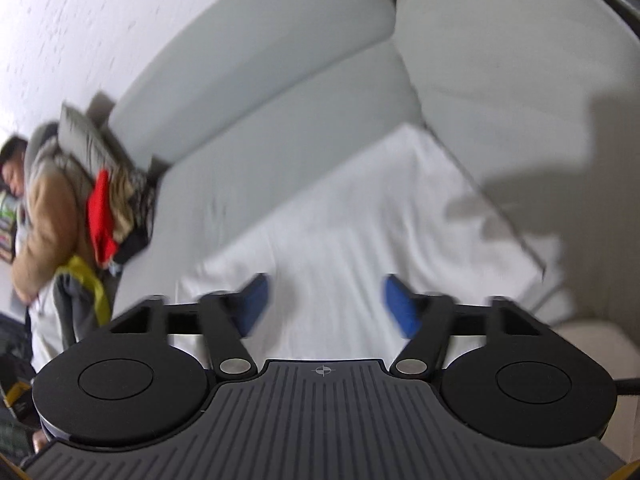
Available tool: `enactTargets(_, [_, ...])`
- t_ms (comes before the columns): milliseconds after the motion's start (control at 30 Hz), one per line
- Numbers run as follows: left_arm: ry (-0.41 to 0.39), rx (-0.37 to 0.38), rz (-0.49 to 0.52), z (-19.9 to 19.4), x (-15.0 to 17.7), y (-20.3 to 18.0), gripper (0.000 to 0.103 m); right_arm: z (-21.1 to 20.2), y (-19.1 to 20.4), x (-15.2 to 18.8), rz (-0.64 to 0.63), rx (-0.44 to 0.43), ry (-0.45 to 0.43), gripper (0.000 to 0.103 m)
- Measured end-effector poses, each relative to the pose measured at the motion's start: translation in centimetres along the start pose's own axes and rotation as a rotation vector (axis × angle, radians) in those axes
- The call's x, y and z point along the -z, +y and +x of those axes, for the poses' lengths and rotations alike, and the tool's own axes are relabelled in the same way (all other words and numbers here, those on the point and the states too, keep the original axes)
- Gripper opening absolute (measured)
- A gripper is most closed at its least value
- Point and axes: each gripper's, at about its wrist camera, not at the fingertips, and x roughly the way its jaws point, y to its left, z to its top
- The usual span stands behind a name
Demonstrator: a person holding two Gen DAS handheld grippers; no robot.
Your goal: Fold clothes
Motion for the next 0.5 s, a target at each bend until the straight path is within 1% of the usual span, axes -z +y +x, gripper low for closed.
enactTargets(100, [0.012, -0.006, -0.070, 3.5, -2.1, 2.7, 0.040, 2.9, -1.5, -3.0, 0.014, 0.065, -0.032, 0.084])
enactTargets(167, [0.023, 0.004, -0.102, 5.5, -2.8, 3.8, 0.040, 5.3, -3.5, -5.0, 0.073, 0.091, -0.068, 0.079])
enactTargets(200, [0.029, 0.009, -0.118, 6.4, -3.2, 4.3, 0.040, 6.5, -4.7, -6.0, 0.108, 0.100, -0.087, 0.073])
enactTargets(233, [0.033, 0.011, -0.128, 7.2, -3.6, 4.8, 0.040, 7.8, -5.8, -6.8, 0.142, 0.106, -0.105, 0.063])
enactTargets(267, [0.036, 0.007, -0.128, 7.7, -4.1, 5.0, 0.039, 9.0, -6.6, -7.5, 0.163, 0.105, -0.111, 0.058])
enactTargets(300, [0.040, 0.003, -0.128, 8.3, -4.2, 5.1, 0.036, 10.2, -7.3, -8.1, 0.175, 0.100, -0.111, 0.048])
enactTargets(333, [0.046, 0.003, -0.121, 8.8, -4.3, 5.1, 0.033, 11.4, -8.0, -8.8, 0.187, 0.094, -0.111, 0.045])
enactTargets(367, [0.054, 0.012, -0.101, 9.4, -4.4, 5.0, 0.021, 12.6, -8.7, -9.4, 0.199, 0.089, -0.110, 0.044])
enactTargets(400, [0.060, 0.017, -0.075, 9.9, -4.5, 4.7, 0.013, 13.8, -9.2, -9.7, 0.207, 0.072, -0.103, 0.042])
enactTargets(433, [0.059, 0.012, -0.033, 10.2, -4.4, 4.2, 0.011, 14.8, -9.4, -9.9, 0.206, 0.045, -0.088, 0.042])
enactTargets(467, [0.053, -0.001, 0.014, 10.4, -4.3, 3.8, 0.005, 15.6, -9.3, -10.1, 0.190, 0.034, -0.073, 0.041])
enactTargets(500, [0.042, -0.018, 0.051, 10.7, -4.0, 3.6, 0.004, 16.4, -9.1, -10.2, 0.168, 0.036, -0.059, 0.031])
